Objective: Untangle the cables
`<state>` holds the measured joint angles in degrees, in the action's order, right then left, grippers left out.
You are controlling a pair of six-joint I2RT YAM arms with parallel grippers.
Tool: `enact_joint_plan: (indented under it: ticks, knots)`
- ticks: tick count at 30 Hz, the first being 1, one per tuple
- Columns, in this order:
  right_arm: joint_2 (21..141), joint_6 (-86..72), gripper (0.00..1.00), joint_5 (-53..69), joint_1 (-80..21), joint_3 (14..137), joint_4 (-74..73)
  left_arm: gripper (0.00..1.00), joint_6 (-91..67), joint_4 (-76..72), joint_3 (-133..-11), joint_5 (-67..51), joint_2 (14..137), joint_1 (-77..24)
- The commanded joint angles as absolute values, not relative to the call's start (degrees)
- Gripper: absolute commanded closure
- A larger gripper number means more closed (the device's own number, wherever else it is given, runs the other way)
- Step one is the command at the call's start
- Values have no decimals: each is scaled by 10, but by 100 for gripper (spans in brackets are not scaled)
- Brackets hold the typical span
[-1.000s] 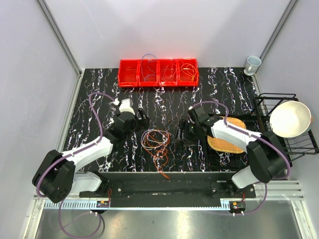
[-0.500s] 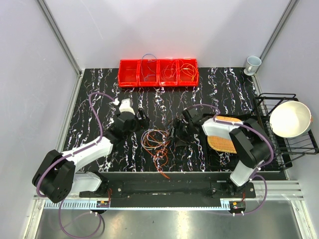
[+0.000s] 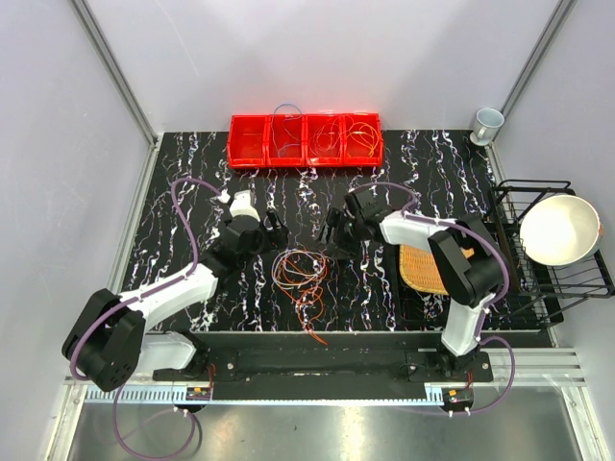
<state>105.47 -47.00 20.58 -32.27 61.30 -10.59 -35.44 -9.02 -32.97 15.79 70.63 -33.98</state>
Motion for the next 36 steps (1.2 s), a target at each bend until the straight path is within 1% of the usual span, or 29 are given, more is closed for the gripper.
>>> enact_joint_plan:
  ticks: [1, 6, 14, 21, 24, 27, 28, 30, 31, 36]
  knots:
    - [1088, -452, 26, 183, -319, 660, -118, 11, -347, -120, -350, 172, 708, -343]
    - [1116, -451, 27, 189, -318, 684, -117, 11, -346, -120, -352, 171, 710, -343]
    - [1146, -460, 33, 208, -318, 683, -76, 11, -345, -120, -353, 171, 713, -343]
    - [1177, -480, 46, 229, -318, 673, -25, 11, -345, -120, -354, 170, 714, -343]
    - [1186, -486, 52, 229, -319, 671, -10, 11, -345, -120, -353, 170, 714, -343]
    - [1195, -490, 65, 229, -319, 664, -5, 11, -345, -120, -354, 170, 714, -343]
    - [1197, -490, 79, 229, -319, 661, -5, 11, -345, -120, -354, 170, 713, -342]
    - [1206, -490, 91, 232, -319, 659, 13, 11, -345, -120, -355, 170, 714, -342]
    - [1208, -490, 99, 236, -319, 659, 15, 11, -345, -120, -354, 170, 714, -343]
    - [1209, -490, 100, 242, -319, 660, 15, 11, -345, -122, -349, 170, 708, -342]
